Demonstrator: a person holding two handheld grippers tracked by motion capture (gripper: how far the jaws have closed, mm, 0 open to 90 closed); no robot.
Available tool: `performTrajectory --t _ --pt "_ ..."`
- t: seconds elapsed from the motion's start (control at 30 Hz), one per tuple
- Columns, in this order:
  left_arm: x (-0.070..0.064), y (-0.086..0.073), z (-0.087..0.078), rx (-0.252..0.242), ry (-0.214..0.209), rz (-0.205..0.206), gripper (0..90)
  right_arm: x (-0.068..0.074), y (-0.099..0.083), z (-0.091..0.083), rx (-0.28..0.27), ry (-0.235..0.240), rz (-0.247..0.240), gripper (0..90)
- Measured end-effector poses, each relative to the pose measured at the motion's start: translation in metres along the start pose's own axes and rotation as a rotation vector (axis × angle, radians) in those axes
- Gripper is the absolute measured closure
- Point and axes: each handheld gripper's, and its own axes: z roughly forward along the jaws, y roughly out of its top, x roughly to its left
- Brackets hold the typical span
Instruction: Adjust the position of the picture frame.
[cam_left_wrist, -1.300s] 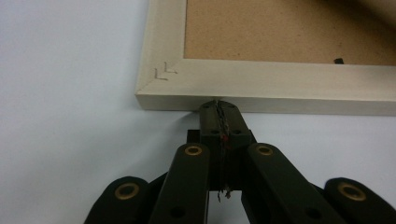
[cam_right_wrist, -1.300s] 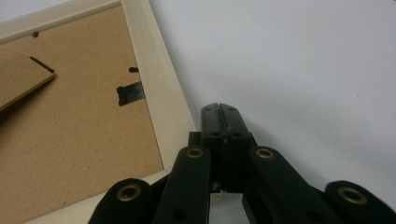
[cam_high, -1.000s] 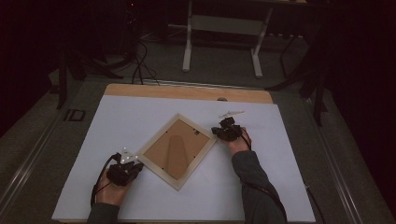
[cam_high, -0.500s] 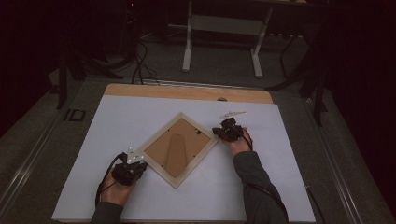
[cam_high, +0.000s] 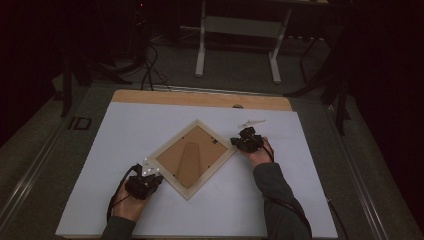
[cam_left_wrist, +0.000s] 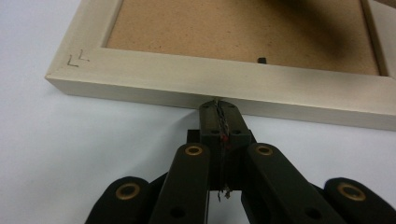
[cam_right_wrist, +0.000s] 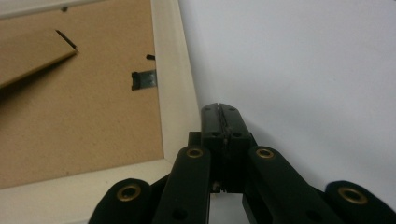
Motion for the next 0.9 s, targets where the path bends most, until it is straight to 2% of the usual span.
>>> performTrajectory --t 0.17,0.4,0.6,0.73,0.9 --pt "-0.003 0.0 0.0 0.002 -0.007 0.004 90.0 -0.002 -0.003 0.0 0.009 -0.008 0.009 89.7" --pt "0.0 0.003 0.001 0.013 -0.015 0.002 90.0 -0.004 -0.009 -0.002 0.026 -0.012 -0.004 89.7" --pt "0.003 0.005 0.003 0.011 -0.021 -0.02 90.0 -0.001 -0.011 -0.004 0.038 -0.03 -0.021 89.8" --pt "0.005 0.008 0.006 0.012 -0.019 -0.028 90.0 -0.001 -0.013 -0.004 0.049 -0.032 -0.05 89.8" --pt "0.009 0.01 0.009 0.005 -0.019 -0.046 90.0 -0.002 -0.016 -0.006 0.054 -0.028 -0.058 89.8"
